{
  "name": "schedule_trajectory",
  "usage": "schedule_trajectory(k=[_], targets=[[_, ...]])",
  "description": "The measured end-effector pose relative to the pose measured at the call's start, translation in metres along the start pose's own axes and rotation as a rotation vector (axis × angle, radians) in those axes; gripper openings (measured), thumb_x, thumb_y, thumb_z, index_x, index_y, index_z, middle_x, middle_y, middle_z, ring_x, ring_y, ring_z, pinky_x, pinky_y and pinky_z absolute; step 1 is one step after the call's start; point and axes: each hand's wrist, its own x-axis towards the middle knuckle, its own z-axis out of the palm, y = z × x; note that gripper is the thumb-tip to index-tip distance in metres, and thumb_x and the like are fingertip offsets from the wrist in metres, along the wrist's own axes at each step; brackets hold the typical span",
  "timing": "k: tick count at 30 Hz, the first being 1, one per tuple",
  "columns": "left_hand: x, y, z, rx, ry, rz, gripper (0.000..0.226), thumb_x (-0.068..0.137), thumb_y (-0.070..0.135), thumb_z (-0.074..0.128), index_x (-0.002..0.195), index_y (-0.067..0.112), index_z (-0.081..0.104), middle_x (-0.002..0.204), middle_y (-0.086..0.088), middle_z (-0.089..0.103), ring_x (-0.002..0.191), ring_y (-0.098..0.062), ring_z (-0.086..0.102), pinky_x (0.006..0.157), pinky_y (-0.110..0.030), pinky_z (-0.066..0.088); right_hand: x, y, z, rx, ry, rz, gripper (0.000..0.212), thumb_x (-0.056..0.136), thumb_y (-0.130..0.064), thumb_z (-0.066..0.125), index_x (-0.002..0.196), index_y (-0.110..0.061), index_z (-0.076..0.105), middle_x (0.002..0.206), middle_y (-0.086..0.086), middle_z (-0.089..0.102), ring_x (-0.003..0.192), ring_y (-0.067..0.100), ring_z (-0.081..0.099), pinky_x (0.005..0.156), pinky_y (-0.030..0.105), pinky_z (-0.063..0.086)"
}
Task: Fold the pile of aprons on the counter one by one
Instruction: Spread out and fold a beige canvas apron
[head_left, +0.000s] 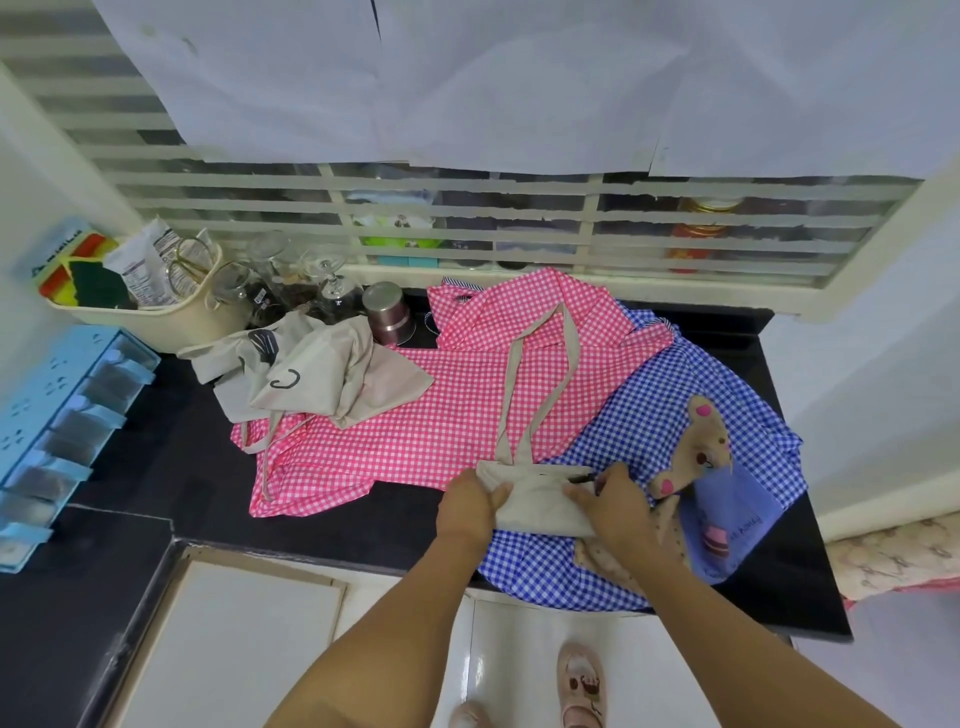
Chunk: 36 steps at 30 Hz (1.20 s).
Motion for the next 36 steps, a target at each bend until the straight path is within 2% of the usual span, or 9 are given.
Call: schedule_trajectory(k=[4,8,11,14,20,24,27,32,36], targets=[[-0.005,0.001,0.005,0.163,0.078,-0.019,0.054,0.091,0.050,0.055,0.121,0.008,0.039,0.124,-0.010,0.051,0.108,-0.027,0.055,0.083,-0.036,0.045,0.002,0.002,-0.001,-0.049,-0.019,-0.026,0.044,0.087,-0.034,0.066,0.067,-0.019,0.031,0.063,-0.003,0.036,0.058,0.012,0.036,0.053,0.028,0.026],[-0.003,0.004,0.004,0.366,0.082,-0.021,0.059,0.092,0.058,0.046,0.123,0.009,0.035,0.125,-0.009,0.050,0.108,-0.026,0.056,0.079,-0.036,0.047,-0.001,-0.004,-0.005,0.140,-0.061,0.012,0.042,0.082,-0.027,0.073,0.071,-0.015,0.034,0.064,-0.001,0.036,0.058,0.011,0.037,0.052,0.024,0.028],[0.000,0.004,0.003,0.278,0.056,-0.033,0.061,0.091,0.057,0.049,0.124,0.008,0.036,0.126,-0.010,0.051,0.110,-0.027,0.055,0.083,-0.037,0.046,0.000,-0.012,-0.008,0.293,-0.200,0.069,0.025,0.084,-0.026,0.071,0.083,-0.013,0.050,0.079,0.001,0.057,0.069,0.011,0.052,0.059,0.023,0.041],[0.000,-0.001,-0.002,0.028,0.053,-0.035,0.063,0.086,0.051,0.061,0.124,0.006,0.039,0.125,-0.010,0.054,0.111,-0.027,0.056,0.089,-0.037,0.046,0.000,-0.021,-0.012,0.426,-0.343,0.171,0.014,0.090,-0.025,0.064,0.093,-0.013,0.062,0.096,0.008,0.066,0.085,0.020,0.062,0.076,0.035,0.053],[-0.028,0.005,-0.017,-0.729,0.241,-0.101,0.043,0.083,0.026,0.073,0.111,0.007,0.046,0.116,-0.009,0.060,0.103,-0.024,0.061,0.091,-0.036,0.052,-0.019,-0.037,-0.014,0.737,-0.315,0.147,0.015,0.092,-0.018,0.061,0.106,-0.013,0.063,0.105,0.011,0.067,0.097,0.030,0.064,0.083,0.042,0.055],[-0.054,0.026,-0.034,-1.466,0.023,-0.429,0.027,0.088,0.024,0.067,0.097,0.001,0.057,0.097,-0.015,0.065,0.089,-0.029,0.063,0.077,-0.041,0.055,-0.042,-0.052,-0.011,0.992,-0.327,0.102,0.023,0.091,-0.015,0.061,0.114,-0.010,0.062,0.108,0.011,0.070,0.096,0.027,0.068,0.070,0.035,0.058],[-0.073,0.038,-0.039,-1.731,-0.158,-0.326,0.023,0.089,0.015,0.064,0.106,0.001,0.058,0.105,-0.022,0.068,0.098,-0.035,0.064,0.093,-0.051,0.049,-0.064,-0.065,-0.011,1.127,-0.414,0.069,0.021,0.092,-0.010,0.059,0.112,-0.008,0.063,0.104,0.011,0.072,0.092,0.024,0.071,0.066,0.032,0.058],[-0.078,0.034,-0.053,-1.646,-0.113,-0.265,0.018,0.095,0.011,0.055,0.110,0.001,0.055,0.101,-0.021,0.066,0.091,-0.036,0.063,0.083,-0.053,0.051,-0.091,-0.078,-0.017,0.831,-0.537,-0.003,0.020,0.091,-0.017,0.062,0.111,-0.012,0.060,0.103,0.004,0.072,0.092,0.020,0.070,0.069,0.030,0.058],[-0.075,0.018,-0.073,-1.469,-0.052,-0.290,0.027,0.093,0.004,0.057,0.119,-0.003,0.053,0.109,-0.022,0.065,0.090,-0.034,0.064,0.075,-0.046,0.054,-0.105,-0.075,-0.030,0.329,-0.102,-0.322,0.042,0.076,-0.033,0.078,0.101,-0.020,0.046,0.104,-0.004,0.056,0.091,0.010,0.057,0.073,0.021,0.048]])
